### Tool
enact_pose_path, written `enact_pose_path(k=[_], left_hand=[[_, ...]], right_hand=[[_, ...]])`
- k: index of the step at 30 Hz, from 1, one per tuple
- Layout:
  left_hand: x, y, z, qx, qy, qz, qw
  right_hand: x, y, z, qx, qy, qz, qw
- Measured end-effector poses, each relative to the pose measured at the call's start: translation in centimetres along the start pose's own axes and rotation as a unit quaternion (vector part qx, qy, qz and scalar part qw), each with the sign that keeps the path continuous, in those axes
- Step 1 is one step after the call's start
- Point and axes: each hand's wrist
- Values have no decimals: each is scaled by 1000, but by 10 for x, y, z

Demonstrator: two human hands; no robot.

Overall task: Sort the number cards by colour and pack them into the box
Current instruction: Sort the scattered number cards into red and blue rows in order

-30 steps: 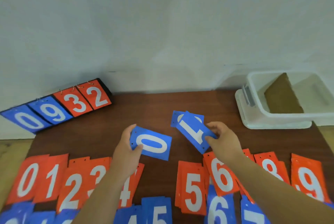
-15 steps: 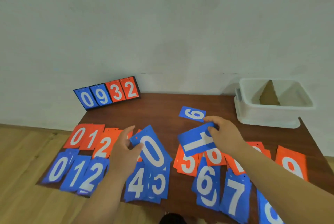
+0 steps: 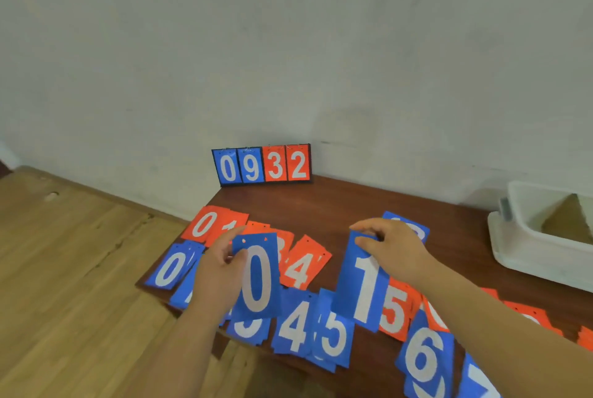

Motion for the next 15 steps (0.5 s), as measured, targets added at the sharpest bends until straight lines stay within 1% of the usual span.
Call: enact_pose_path(k=[5, 7, 10, 15], left_hand=[[61, 42, 29, 31, -13, -1, 999], [92, 62, 45, 51, -23, -34, 998], [132, 88, 70, 60, -22, -79, 995], [171, 129, 123, 95, 32, -64, 993]], right_hand=[[-60, 41, 49, 9, 9, 29, 999], [-87, 59, 67, 6, 3, 42, 999], [-127, 83, 87, -2, -16, 69, 997], [-189, 114, 102, -43, -18, 99, 994]])
Point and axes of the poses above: each hand's wrist, its own y-axis towards the middle knuckle, its own x-axis out of the back of the hand, z = x × y, and after that the axes turned 6 degrees about -x, right-handed
